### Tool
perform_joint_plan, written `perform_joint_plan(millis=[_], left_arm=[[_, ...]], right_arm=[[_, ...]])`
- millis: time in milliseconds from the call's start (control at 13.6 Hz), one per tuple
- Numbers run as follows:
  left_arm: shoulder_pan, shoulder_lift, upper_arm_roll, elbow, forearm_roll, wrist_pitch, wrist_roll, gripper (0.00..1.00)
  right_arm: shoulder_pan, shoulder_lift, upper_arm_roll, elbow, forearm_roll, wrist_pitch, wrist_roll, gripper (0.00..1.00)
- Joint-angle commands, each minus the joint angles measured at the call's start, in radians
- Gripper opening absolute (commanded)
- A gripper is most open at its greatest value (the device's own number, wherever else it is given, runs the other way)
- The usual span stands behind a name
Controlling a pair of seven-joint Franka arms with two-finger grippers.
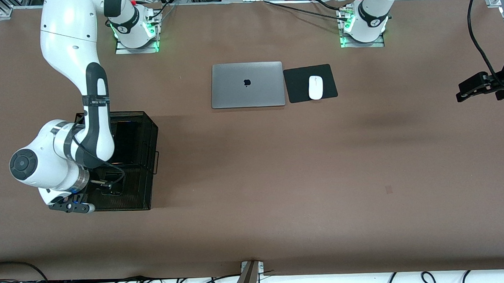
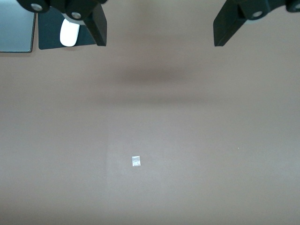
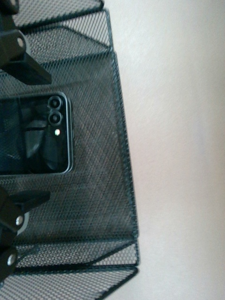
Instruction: Place phones with both arms
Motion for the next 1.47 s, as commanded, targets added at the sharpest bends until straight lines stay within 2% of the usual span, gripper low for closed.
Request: perform_joint_plan(millis=[0, 147, 367, 514, 734, 808, 954, 1101, 1248, 1395], left_arm=[[0.002, -0.005, -0.006, -0.004, -0.014, 0.003, -0.004, 1.0], [0.005, -0.005, -0.002, -0.004, -0.014, 0.003, -0.001, 1.0], [0.005, -0.005, -0.002, -0.009, -0.014, 0.003, 0.004, 1.0], [0.003, -0.005, -0.002, -0.007, -0.014, 0.003, 0.004, 1.0], [0.003, -0.005, -0.004, -0.007, -0.015, 0.005, 0.005, 1.0], [0.003, -0.005, -0.004, -0.007, -0.018, 0.005, 0.007, 1.0], [0.003, -0.003, -0.006, -0.007, -0.026, 0.008, 0.01, 1.0], [-0.004, -0.005, -0.007, -0.007, -0.028, 0.019, 0.01, 1.0], [-0.004, -0.005, -0.007, -0.004, -0.028, 0.019, 0.01, 1.0], [-0.006, -0.006, -0.007, 0.001, -0.028, 0.019, 0.01, 1.0]], right_arm=[[-0.005, -0.023, -0.006, 0.075, -0.001, -0.075, -0.009, 0.99], [0.023, -0.045, -0.061, 0.094, -0.003, -0.145, -0.001, 0.99], [0.099, -0.118, -0.161, 0.131, -0.003, -0.333, 0.082, 0.99], [0.209, -0.172, -0.259, 0.131, -0.027, -0.414, 0.175, 1.0], [0.422, -0.174, -0.443, 0.128, -0.06, -0.477, 0.243, 1.0], [0.466, -0.172, -0.473, 0.126, -0.06, -0.479, 0.255, 1.0], [0.509, -0.181, -0.479, 0.126, -0.047, -0.494, 0.358, 1.0], [0.535, -0.195, -0.473, 0.125, -0.038, -0.499, 0.37, 1.0], [0.543, -0.192, -0.47, 0.109, -0.02, -0.488, 0.341, 1.0], [0.543, -0.197, -0.48, 0.073, -0.017, -0.476, 0.213, 1.0]])
